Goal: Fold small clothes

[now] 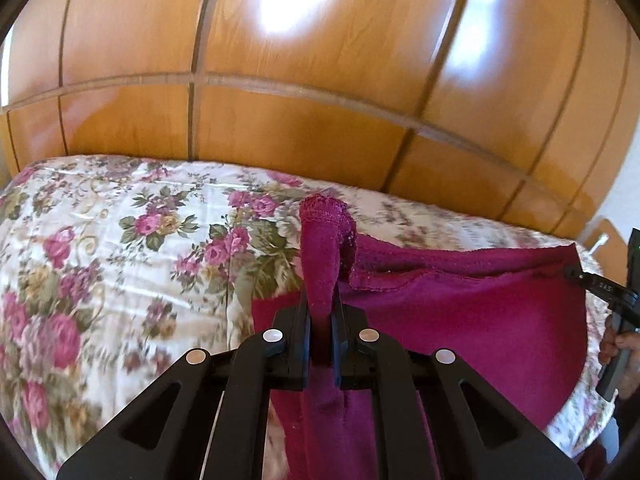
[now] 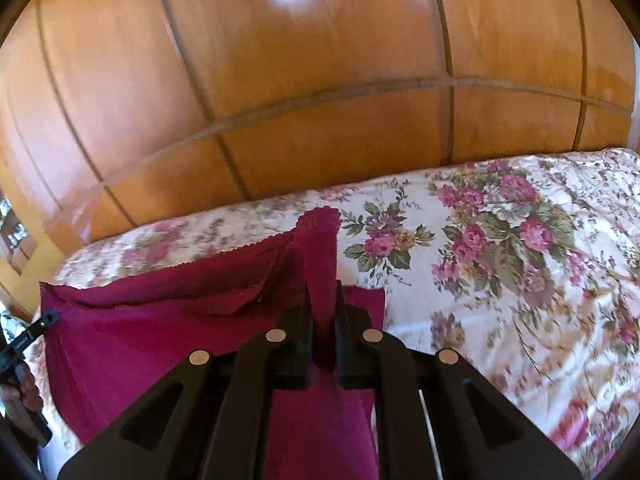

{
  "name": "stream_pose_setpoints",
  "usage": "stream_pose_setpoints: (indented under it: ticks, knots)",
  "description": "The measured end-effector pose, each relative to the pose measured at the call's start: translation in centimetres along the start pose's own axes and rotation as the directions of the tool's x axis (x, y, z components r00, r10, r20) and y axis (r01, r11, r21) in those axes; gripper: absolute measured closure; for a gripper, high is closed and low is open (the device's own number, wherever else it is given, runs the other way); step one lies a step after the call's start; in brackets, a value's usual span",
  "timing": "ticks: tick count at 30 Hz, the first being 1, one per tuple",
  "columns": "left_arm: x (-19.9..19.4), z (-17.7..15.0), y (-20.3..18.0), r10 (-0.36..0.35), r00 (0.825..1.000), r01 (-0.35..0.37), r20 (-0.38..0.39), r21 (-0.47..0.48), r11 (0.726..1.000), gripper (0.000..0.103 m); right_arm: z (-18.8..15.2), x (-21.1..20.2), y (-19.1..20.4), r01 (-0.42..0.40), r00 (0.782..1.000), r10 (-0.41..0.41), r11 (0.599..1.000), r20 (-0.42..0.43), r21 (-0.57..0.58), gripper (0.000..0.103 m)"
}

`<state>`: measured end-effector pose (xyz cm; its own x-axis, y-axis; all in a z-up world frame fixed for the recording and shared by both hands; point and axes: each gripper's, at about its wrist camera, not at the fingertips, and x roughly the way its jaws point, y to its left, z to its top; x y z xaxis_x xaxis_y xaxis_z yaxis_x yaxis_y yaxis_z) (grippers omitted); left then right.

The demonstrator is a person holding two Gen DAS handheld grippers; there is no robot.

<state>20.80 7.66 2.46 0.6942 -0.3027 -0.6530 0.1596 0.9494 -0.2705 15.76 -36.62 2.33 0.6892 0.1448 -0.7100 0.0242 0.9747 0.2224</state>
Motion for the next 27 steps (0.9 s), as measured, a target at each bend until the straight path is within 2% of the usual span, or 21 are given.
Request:
stream_pose_setpoints:
  ticks: [4,7,8,9,10,12,16,22,23,25,27]
  knots:
    - [5.3,0.4,0.4,0.052,0.994,-0.051,-0.094,0.007,0.999,0.096,-0.8,5.6,-0.7,0.053,0.992,-0.054,0.999,-0.116,-0.006,0.096]
    - [8.4,-0.2,0.9,0.079,0.98,-0.078,-0.185,0.011,0.997,0.096,-1.6,7.3,-1.4,0.055,0.985,-0.054,0.998,-0.165,0.001,0.094]
    - [8.8,-0.3,1.3,0.068,0.977,-0.071,-0.204,-0.009,0.997,0.091,-1.7,7.0,-1.8,0.044,0.986,-0.041,0.999,-0.161,0.012,0.092]
    - [8.6,-0.4,1.8,0.054,0.978,-0.061,-0.203,-0.03,0.998,0.089,-1.7,6.6,-2.0,0.037,0.987,-0.034,0.999,-0.157,0.017,0.082]
    - [8.2,-0.4,2.2,0.04,0.98,-0.052,-0.197,-0.053,0.997,0.084,-1.6,6.1,-2.1,0.03,0.988,-0.027,0.999,-0.151,0.02,0.072]
    - [6.7,-0.6,3.2,0.016,0.984,-0.033,-0.177,-0.092,0.995,0.082,-1.9,3.8,-2.7,0.006,0.992,-0.002,1.0,-0.125,0.025,0.067]
    - [2.8,-2.4,3.8,-0.033,0.988,0.021,-0.149,-0.079,0.997,0.082,-3.1,-0.3,-4.1,-0.074,0.991,0.081,0.995,-0.102,0.071,0.064]
    - [-2.9,-8.3,4.3,-0.131,0.979,0.12,-0.158,-0.077,0.99,0.081,-8.1,-5.4,-5.4,-0.179,0.971,0.194,0.977,-0.139,0.115,0.063]
    - [-3.9,-9.5,4.3,-0.157,0.974,0.145,-0.16,-0.085,0.986,0.068,-9.1,-5.9,-5.3,-0.196,0.966,0.212,0.973,-0.15,0.118,0.063]
    - [-4.9,-11.0,4.3,-0.168,0.974,0.155,-0.152,-0.098,0.983,0.05,-11.1,-6.6,-4.7,-0.209,0.957,0.225,0.972,-0.182,0.103,0.063]
    - [-5.8,-12.5,4.0,-0.195,0.968,0.181,-0.16,-0.101,0.978,0.049,-13.0,-6.9,-3.9,-0.223,0.948,0.236,0.971,-0.215,0.084,0.063]
